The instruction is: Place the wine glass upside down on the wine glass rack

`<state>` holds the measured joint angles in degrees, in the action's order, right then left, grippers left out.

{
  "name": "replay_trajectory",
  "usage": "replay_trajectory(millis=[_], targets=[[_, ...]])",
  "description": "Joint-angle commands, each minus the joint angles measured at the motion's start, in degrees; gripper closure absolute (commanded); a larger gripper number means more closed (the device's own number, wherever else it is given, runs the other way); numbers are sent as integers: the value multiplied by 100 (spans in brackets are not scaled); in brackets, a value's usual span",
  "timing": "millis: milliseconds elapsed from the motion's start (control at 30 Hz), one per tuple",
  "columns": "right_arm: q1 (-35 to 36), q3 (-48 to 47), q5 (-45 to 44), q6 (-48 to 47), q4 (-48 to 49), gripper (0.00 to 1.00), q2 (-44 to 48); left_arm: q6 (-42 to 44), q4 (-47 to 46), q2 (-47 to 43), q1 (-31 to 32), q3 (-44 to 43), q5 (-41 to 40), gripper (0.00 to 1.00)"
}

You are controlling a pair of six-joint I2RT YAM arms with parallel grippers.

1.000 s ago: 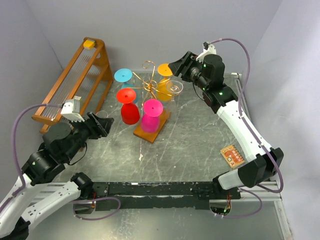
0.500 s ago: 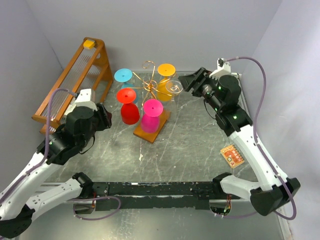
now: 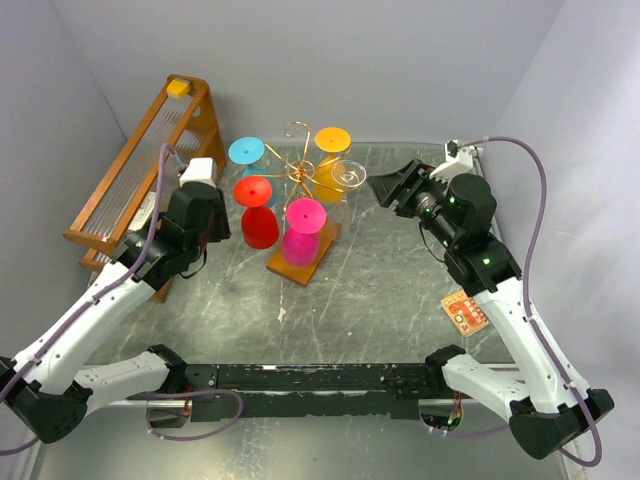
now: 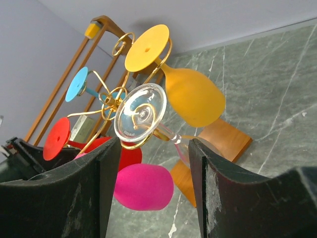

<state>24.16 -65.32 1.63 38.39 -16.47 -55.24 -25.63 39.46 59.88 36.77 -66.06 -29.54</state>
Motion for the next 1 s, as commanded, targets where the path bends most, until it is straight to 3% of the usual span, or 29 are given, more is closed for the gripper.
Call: replay_trajectory(millis=[0,200,467,700,967], targets=[[-26,75,-52,-17,-111,43,209,318,13,6,-506,-150,441,55],[-25,109,43,37,-83,44,206,378,-15,117,-920,94,1134,55],[-23,271,-1,-60,-93,44,453,488,-37,268,-1011,412,1353,54],[-25,308,28,26,-205,44,689,489,-94,367,-1113,659,1462,62],[-25,399,72,279,-390,44,977,833,174,237,-1151,573,1841,81]])
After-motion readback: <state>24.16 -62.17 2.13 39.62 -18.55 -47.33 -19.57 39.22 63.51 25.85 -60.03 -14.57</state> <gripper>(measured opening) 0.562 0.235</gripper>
